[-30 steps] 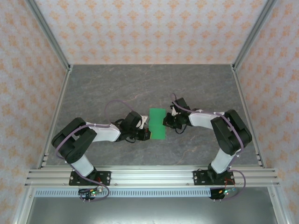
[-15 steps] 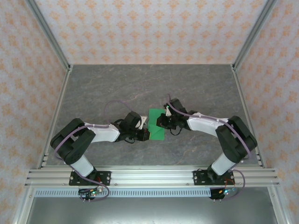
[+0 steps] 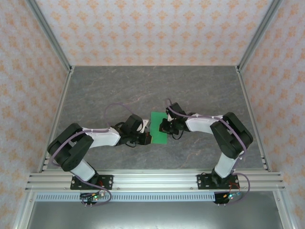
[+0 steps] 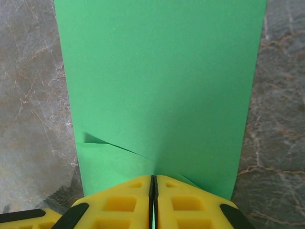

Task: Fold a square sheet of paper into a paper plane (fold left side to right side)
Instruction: Fold the triangle a second time at the center of the table.

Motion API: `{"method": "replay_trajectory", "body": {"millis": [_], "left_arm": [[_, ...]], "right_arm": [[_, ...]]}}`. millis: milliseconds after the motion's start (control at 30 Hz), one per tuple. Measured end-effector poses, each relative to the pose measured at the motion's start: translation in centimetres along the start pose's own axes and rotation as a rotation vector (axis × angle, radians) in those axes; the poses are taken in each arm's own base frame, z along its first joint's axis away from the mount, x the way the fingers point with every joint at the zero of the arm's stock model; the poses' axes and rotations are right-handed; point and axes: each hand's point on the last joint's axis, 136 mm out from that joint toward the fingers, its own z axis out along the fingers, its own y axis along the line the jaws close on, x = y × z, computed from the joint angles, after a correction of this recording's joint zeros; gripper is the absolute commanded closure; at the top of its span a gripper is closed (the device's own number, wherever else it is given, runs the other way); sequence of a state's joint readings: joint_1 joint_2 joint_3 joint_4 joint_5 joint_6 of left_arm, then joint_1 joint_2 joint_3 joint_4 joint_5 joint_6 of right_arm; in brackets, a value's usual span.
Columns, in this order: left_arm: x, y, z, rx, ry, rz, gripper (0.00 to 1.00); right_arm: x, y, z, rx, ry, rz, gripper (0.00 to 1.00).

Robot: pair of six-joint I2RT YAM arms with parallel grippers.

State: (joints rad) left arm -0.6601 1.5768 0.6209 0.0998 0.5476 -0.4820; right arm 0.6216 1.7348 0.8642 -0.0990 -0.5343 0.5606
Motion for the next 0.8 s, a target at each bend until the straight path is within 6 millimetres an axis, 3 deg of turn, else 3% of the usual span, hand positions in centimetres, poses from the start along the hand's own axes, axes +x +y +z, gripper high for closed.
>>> {"method": "replay_trajectory", "body": {"millis": [333,500,800], "left_arm": [[-2.6,-2.4,1.0,0.069,0.006,0.014,1.0],[-1.9,-1.5,2.1,0.051,0.042,-0.003,1.0],[-0.9,-1.0,1.8,0.055,0.028,-0.013,1.0]], "right_arm": [[0.0,0.0,0.0,0.0,0.001,0.0,0.89],[0.0,0.0,0.0,0.0,0.001,0.0,0.89],[0.1,-0.1,0.0,0.004,0.006,0.002,0.89]]}}
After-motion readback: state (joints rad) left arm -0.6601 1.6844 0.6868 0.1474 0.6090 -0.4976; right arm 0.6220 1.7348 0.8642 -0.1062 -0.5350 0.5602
